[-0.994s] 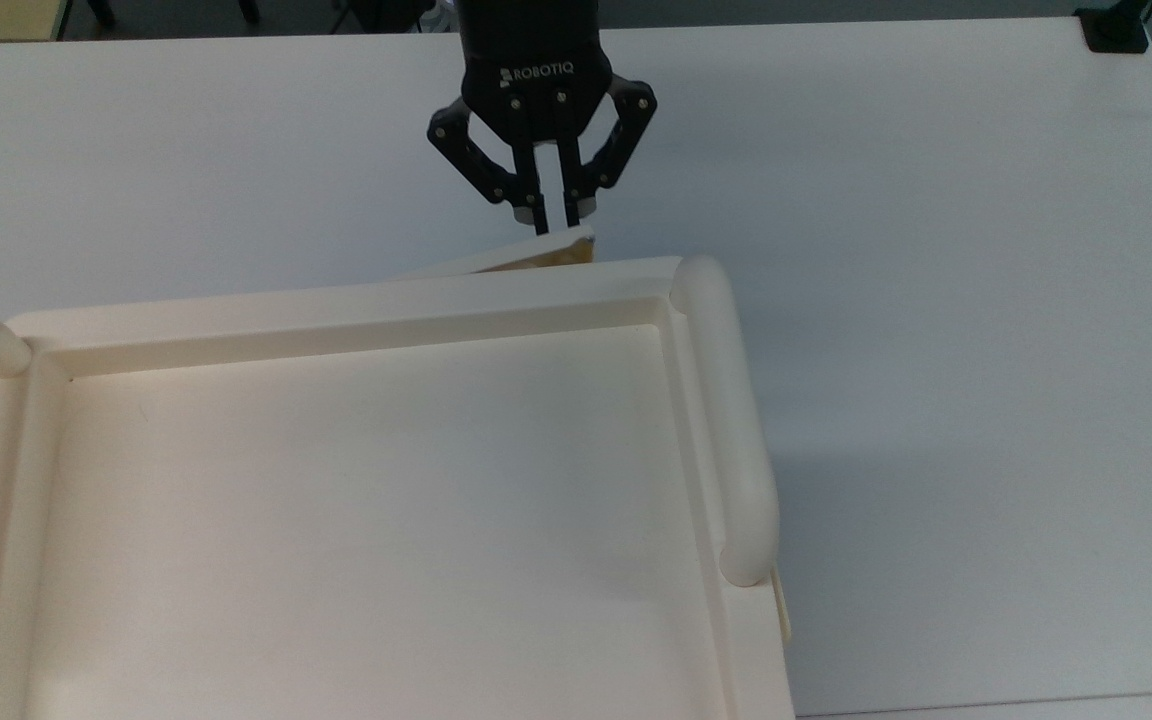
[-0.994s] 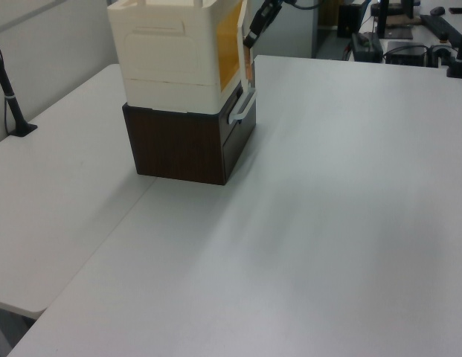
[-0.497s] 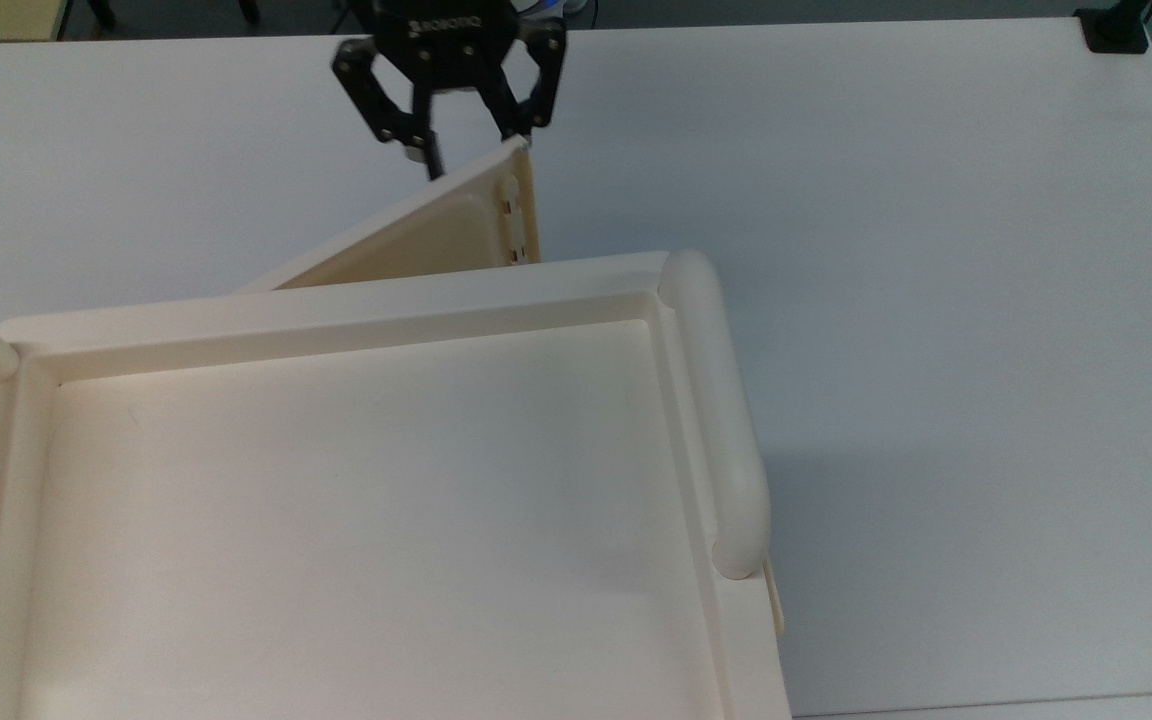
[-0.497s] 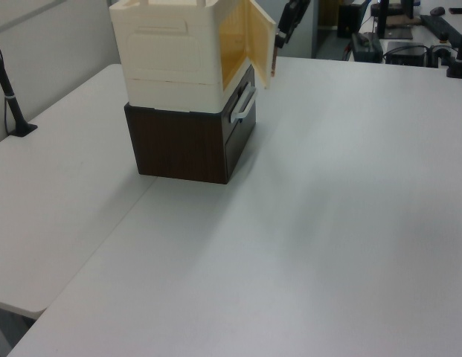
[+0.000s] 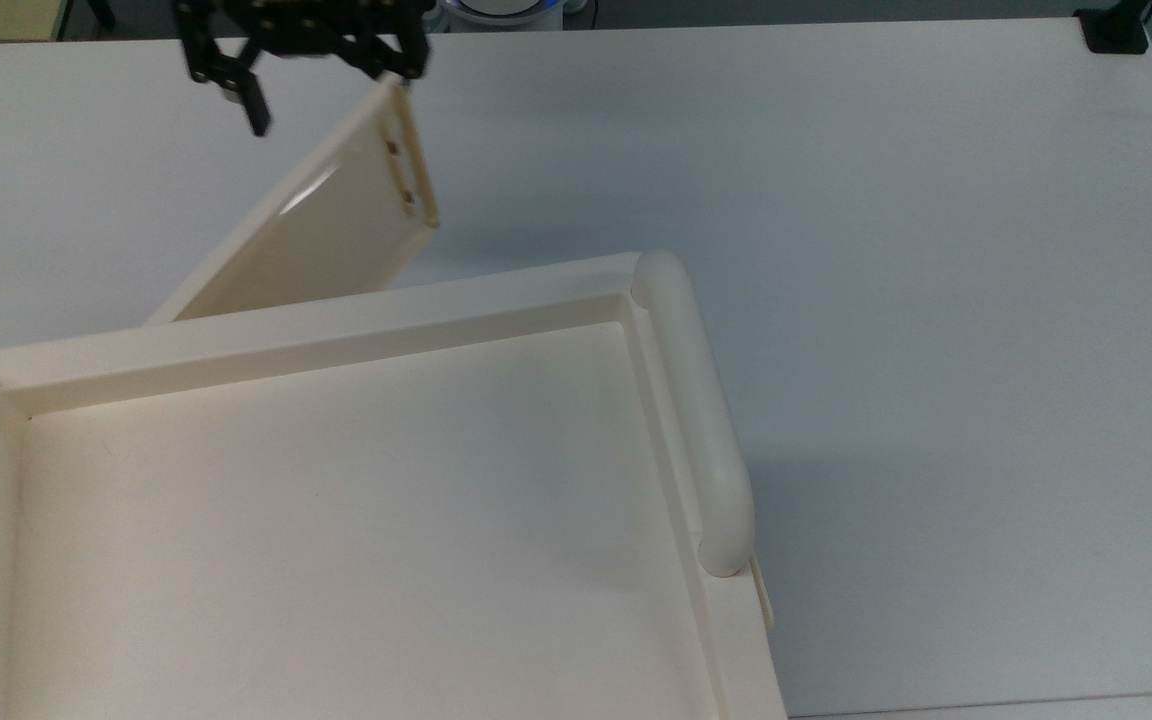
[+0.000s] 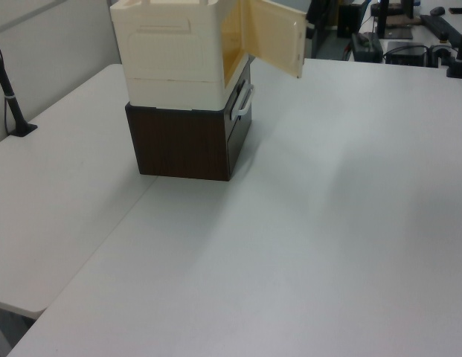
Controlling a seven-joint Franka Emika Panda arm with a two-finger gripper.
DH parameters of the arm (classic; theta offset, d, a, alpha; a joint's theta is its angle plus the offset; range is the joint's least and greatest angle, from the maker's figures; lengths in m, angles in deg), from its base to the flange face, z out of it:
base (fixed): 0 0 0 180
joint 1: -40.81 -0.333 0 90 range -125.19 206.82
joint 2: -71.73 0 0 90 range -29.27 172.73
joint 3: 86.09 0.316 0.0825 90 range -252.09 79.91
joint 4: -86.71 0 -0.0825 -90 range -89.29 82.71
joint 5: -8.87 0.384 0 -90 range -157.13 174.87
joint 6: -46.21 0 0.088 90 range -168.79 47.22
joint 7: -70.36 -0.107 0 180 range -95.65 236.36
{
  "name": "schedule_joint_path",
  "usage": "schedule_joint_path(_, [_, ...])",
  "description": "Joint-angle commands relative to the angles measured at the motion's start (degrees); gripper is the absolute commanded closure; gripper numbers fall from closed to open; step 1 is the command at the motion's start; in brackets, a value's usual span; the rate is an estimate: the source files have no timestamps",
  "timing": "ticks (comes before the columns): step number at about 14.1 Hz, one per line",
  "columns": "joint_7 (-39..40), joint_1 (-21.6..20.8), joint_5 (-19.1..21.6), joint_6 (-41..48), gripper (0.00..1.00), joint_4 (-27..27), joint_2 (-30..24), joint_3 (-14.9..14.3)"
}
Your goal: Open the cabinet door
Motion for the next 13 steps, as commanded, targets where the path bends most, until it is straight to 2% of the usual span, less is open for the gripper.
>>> schedule_joint_path(1, [2.8,5.3,-0.9,3.7,0.0,-1.6,-1.7,-1.0])
schedule_joint_path(4, [3.8,7.0,-1.1,5.4,0.0,-1.6,-2.6,-3.2])
schedule_joint_path(6, [5.4,7.7,-1.2,5.8,0.0,-1.1,-3.1,-5.8])
schedule_joint_path(9, [5.5,7.7,-2.6,7.8,0.0,-0.2,-4.7,-7.8])
schedule_joint_path(13, [4.9,6.9,-2.7,13.1,0.0,1.5,-6.5,-7.2])
